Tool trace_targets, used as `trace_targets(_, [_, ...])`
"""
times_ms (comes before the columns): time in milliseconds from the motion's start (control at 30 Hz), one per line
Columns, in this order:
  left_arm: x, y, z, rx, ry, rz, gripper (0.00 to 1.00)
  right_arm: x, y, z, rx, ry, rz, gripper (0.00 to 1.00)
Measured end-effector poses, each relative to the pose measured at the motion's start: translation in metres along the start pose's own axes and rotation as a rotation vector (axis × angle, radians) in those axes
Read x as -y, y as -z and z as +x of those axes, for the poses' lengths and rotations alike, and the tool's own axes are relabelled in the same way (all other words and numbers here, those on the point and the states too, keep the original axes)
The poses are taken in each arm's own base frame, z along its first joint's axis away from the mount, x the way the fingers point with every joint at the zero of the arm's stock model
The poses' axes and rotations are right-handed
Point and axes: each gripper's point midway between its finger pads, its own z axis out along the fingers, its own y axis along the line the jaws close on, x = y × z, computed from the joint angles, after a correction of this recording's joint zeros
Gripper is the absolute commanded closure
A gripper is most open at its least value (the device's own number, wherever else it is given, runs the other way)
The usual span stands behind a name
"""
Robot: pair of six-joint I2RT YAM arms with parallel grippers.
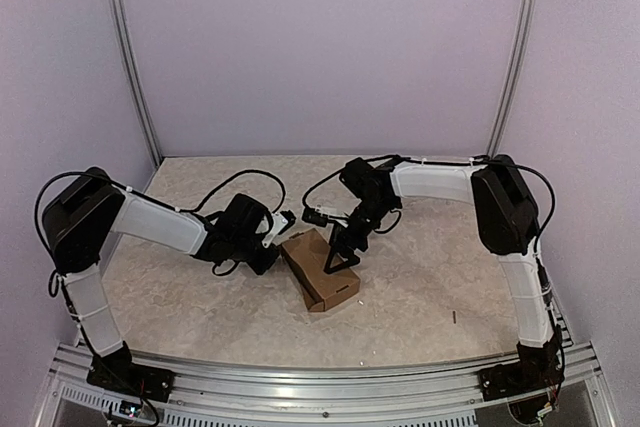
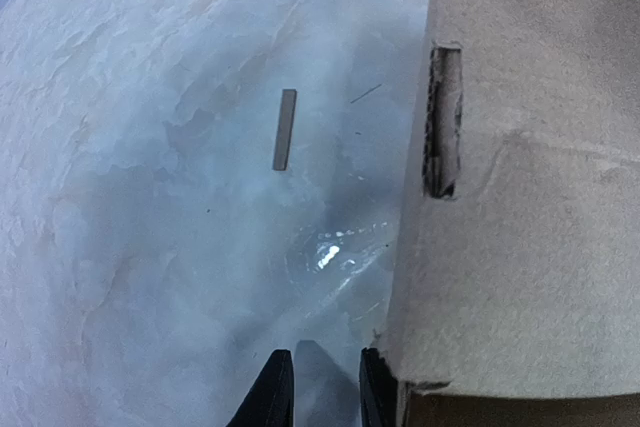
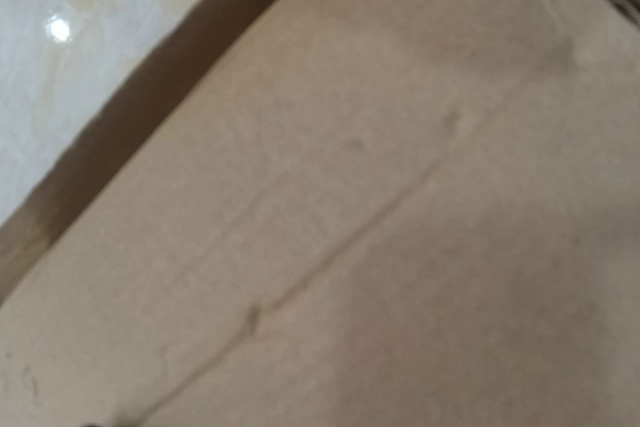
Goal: Fold the paper box
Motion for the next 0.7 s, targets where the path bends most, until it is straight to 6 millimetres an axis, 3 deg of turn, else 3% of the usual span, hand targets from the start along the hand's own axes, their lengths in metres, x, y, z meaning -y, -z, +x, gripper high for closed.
trace_targets(200, [-0.012, 0.035, -0.016, 0.079, 0.066, -0.046, 0.71, 0.006, 0.011, 0.005, 0.030, -0.025, -0.005, 0.00])
trace_targets(367, [-0.010, 0.066, -0.020, 0.127, 0.122, -0.063, 0.74, 0.012, 0.042, 0.009, 0.066, -0.037, 0.033, 0.00])
trace_targets(433, [0.008, 0.071, -0.013, 0.109, 0.111, -0.040, 0.78, 0.010, 0.056, 0.010, 0.079, -0.035, 0.051, 0.00])
trace_targets(567, [0.073, 0.079, 0.013, 0.040, 0.023, 0.067, 0.85, 0.008, 0.078, 0.025, 0.079, -0.029, 0.102, 0.00])
trace_targets(700, [0.117, 0.088, 0.025, 0.005, -0.033, 0.148, 0.88, 0.018, 0.078, 0.057, 0.006, -0.027, 0.183, 0.01])
